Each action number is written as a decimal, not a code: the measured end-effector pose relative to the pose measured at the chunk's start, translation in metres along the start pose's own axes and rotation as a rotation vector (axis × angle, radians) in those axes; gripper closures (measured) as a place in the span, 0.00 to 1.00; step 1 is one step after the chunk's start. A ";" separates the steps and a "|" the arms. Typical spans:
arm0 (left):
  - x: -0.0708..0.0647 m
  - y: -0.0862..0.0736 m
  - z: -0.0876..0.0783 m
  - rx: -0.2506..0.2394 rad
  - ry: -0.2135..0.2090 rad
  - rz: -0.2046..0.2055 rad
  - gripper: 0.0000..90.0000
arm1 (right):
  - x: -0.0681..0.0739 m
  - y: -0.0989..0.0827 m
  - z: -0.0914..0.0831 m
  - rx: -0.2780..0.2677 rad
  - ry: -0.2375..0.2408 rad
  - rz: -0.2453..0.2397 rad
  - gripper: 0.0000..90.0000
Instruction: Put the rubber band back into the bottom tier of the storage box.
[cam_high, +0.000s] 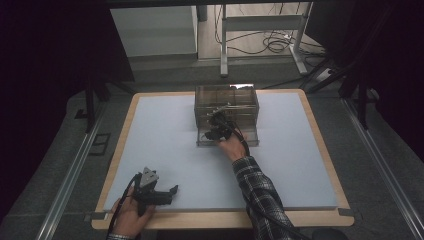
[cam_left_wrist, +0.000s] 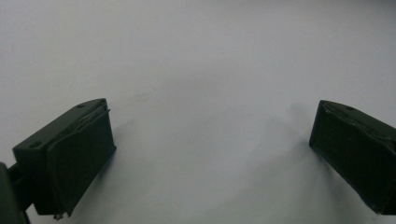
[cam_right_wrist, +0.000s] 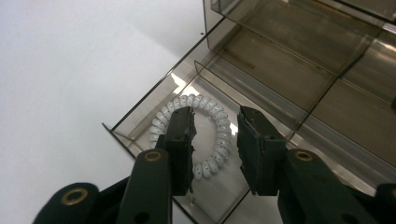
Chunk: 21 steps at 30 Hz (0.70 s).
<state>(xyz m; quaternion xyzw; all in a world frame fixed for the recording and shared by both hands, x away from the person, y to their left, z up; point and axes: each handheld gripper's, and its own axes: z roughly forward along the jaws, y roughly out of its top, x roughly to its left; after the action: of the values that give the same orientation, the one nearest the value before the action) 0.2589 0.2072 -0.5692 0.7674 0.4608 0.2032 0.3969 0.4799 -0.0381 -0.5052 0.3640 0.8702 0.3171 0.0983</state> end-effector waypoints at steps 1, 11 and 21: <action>0.000 0.000 0.000 0.000 0.000 0.000 0.00 | 0.001 0.000 -0.001 -0.001 -0.002 -0.007 0.70; 0.000 0.000 0.000 0.000 0.000 0.000 0.00 | 0.007 0.000 -0.009 -0.016 -0.006 -0.051 0.63; 0.000 0.000 0.000 0.002 0.001 0.002 0.00 | 0.013 0.000 -0.017 -0.026 -0.019 -0.093 0.57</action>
<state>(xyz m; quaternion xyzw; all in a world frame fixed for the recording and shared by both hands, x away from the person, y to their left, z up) 0.2589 0.2074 -0.5692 0.7681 0.4603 0.2035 0.3959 0.4640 -0.0374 -0.4907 0.3250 0.8809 0.3200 0.1259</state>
